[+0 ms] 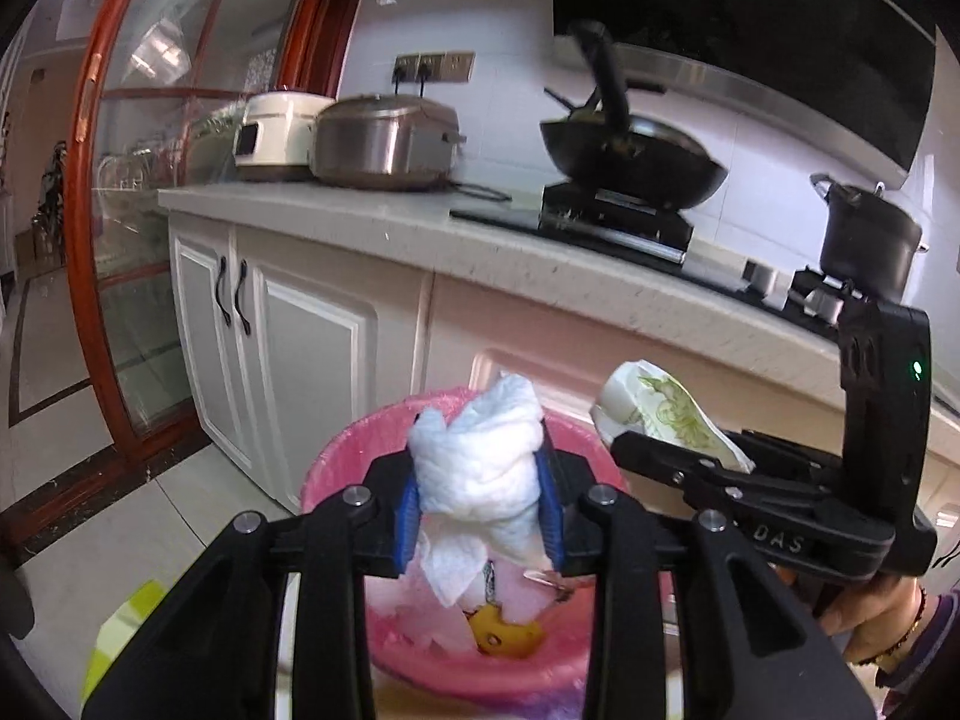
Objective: Collect trash
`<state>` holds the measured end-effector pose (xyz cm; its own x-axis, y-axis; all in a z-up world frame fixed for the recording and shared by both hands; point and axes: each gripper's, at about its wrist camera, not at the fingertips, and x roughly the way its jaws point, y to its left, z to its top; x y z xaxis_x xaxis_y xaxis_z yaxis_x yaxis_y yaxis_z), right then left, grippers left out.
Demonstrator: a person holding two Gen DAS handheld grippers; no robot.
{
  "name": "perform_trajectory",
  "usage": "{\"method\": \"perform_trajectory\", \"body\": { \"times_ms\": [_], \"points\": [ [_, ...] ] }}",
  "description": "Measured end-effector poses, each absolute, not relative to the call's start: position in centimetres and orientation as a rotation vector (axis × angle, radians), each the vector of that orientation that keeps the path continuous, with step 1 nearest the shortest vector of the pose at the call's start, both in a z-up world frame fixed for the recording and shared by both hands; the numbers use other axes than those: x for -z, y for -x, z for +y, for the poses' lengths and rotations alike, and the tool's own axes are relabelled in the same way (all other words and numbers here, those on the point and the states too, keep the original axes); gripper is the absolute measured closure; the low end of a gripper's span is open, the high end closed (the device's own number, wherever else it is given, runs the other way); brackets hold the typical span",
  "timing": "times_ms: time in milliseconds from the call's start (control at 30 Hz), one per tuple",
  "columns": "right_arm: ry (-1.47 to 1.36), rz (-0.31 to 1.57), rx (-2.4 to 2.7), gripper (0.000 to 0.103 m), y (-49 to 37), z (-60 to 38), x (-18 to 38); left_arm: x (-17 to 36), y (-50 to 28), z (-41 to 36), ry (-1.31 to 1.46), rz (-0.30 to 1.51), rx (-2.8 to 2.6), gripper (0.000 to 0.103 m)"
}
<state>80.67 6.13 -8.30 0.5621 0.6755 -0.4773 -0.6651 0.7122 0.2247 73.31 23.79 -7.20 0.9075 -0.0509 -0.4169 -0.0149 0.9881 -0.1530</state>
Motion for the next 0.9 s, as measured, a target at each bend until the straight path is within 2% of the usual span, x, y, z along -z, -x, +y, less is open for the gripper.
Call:
{"method": "perform_trajectory", "body": {
  "times_ms": [67, 133, 200, 267, 467, 533, 600, 733, 767, 900],
  "points": [
    [-0.024, 0.589, -0.803, 0.057, -82.2, 6.6, 9.2, 8.2, -74.3, 24.1, 0.15, 0.438, 0.007, 0.061],
    [-0.021, 0.593, -0.801, 0.054, -82.8, 6.7, 9.6, 8.8, -74.9, 24.3, 0.151, 0.445, 0.002, 0.059],
    [-0.014, 0.591, -0.795, 0.053, -83.4, 6.8, 9.8, 9.1, -74.7, 24.4, 0.151, 0.435, -0.007, 0.047],
    [-0.009, 0.592, -0.796, 0.047, -83.5, 6.9, 10.1, 9.4, -74.7, 24.7, 0.157, 0.43, -0.019, 0.04],
    [-0.019, 0.574, -0.791, 0.047, -81.8, 5.5, 9.0, 8.3, -72.5, 24.6, 0.143, 0.426, -0.048, 0.04],
    [-0.018, 0.563, -0.792, 0.047, -80.9, 4.9, 8.0, 7.3, -71.1, 24.6, 0.143, 0.418, -0.062, 0.035],
    [-0.009, 0.548, -0.791, 0.047, -79.1, 4.1, 6.6, 5.9, -69.2, 24.4, 0.146, 0.407, -0.078, 0.023],
    [-0.005, 0.513, -0.792, 0.046, -74.4, 2.2, 2.8, 2.2, -64.1, 23.3, 0.146, 0.373, -0.083, 0.01],
    [-0.002, 0.506, -0.79, 0.042, -73.3, 1.8, 2.0, 1.1, -62.5, 22.9, 0.139, 0.362, -0.091, 0.004],
    [-0.01, 0.459, -0.793, 0.028, -66.9, -1.0, -2.4, -2.8, -56.4, 20.6, 0.059, 0.323, -0.096, 0.005]
  ]
}}
